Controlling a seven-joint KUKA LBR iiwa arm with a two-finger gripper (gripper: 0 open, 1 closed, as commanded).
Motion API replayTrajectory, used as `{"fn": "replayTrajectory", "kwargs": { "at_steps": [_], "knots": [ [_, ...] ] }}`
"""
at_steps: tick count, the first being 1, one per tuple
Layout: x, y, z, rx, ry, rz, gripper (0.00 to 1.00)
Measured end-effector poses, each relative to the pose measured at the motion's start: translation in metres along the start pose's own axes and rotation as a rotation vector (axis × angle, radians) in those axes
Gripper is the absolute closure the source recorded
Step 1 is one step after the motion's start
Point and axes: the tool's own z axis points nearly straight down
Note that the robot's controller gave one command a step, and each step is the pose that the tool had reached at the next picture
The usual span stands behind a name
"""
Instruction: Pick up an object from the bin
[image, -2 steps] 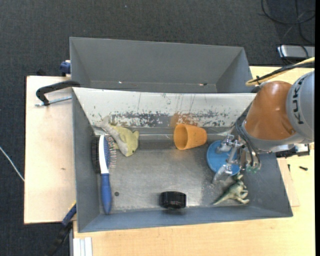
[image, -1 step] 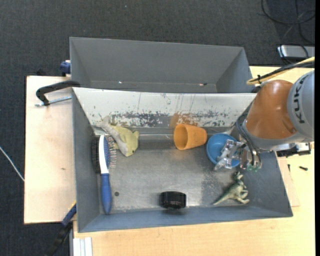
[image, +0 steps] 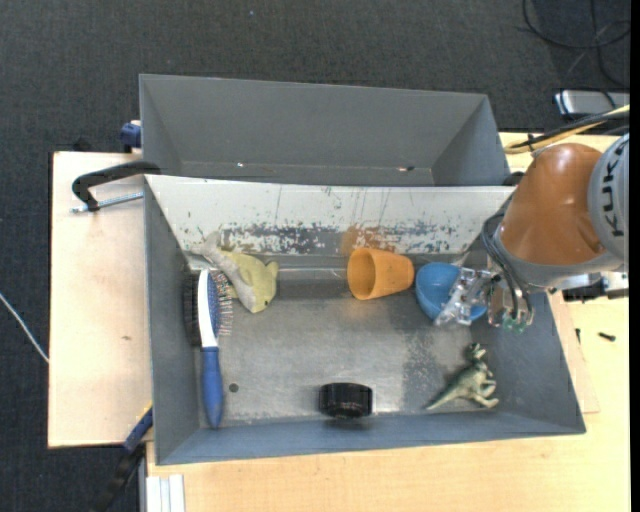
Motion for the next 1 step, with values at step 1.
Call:
{"fn": "replayTrajectory", "kwargs": {
  "at_steps": [1],
  "knots": [
    [-0.0034, 0.0007, -0.0458, -0.001, 0.007, -0.001, 1.00]
  ]
}}
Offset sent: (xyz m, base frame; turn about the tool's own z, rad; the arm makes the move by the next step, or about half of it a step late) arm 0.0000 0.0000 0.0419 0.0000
